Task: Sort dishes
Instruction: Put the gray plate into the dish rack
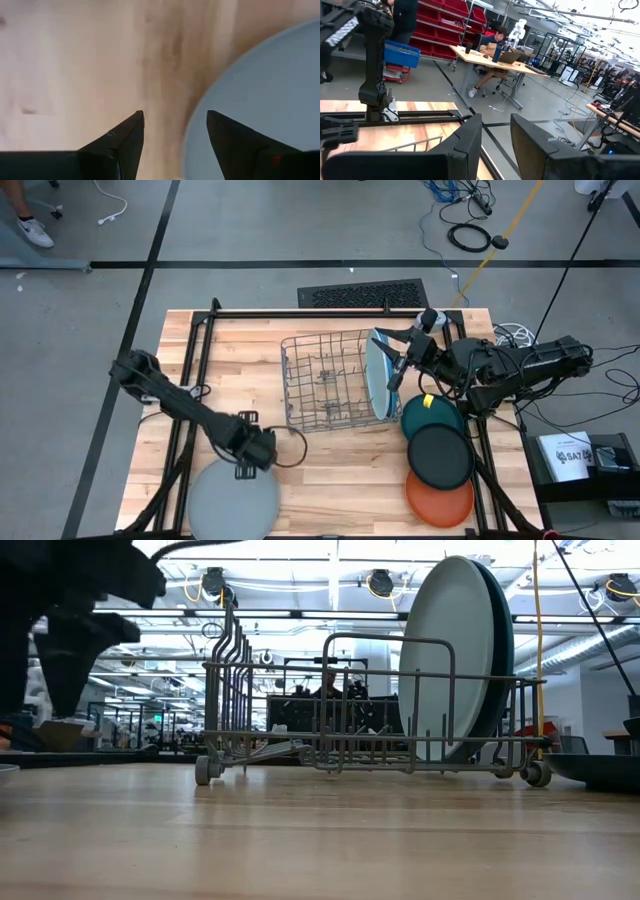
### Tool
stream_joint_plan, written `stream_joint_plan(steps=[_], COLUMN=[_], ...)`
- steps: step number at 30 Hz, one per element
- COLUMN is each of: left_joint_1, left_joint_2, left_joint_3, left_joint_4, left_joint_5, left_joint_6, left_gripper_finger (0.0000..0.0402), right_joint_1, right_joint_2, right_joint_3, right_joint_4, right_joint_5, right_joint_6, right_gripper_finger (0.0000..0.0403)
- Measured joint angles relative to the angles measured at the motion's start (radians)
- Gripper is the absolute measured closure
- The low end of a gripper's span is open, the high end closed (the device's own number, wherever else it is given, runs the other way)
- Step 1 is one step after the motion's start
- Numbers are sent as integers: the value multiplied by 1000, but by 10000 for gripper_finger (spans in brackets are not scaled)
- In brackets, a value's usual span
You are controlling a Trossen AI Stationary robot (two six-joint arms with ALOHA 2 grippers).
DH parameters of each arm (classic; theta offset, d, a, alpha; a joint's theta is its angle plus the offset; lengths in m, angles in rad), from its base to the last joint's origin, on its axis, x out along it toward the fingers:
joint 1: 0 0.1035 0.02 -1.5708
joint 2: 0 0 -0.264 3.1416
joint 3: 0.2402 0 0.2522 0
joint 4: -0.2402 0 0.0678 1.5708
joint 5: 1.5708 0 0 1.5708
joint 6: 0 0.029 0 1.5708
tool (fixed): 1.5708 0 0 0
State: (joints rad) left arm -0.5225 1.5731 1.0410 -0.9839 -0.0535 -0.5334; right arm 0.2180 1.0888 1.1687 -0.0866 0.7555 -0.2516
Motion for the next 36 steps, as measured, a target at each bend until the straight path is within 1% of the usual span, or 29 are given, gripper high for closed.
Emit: stream_joint_plan(steps=[6, 9, 14, 17, 22, 32, 36], left_joint_1=[16, 16, 16, 16, 16, 43, 65], left_joint_2=[-96, -106, -107, -107, -107, -107, -106], left_joint_3=[-129, -181, -233, -258, -267, -267, -267], left_joint_4=[112, 154, 227, 281, 324, 358, 357], left_joint_5=[64, 76, 79, 112, 132, 134, 166], left_joint_6=[17, 18, 30, 43, 53, 141, 154], left_gripper_finger=[187, 187, 187, 187, 187, 187, 187], right_joint_1=[0, 0, 0, 0, -1, -3, -3], right_joint_2=[0, 0, 0, 0, 0, 0, 0], right_joint_3=[0, 0, 0, 0, 0, 0, 0], right_joint_4=[-4, -4, -1, 0, 3, 9, 9], right_joint_5=[0, 0, 0, 0, 0, 0, 1], right_joint_6=[0, 2, 2, 1, -12, -38, -45], right_gripper_finger=[305, 305, 305, 305, 305, 305, 305])
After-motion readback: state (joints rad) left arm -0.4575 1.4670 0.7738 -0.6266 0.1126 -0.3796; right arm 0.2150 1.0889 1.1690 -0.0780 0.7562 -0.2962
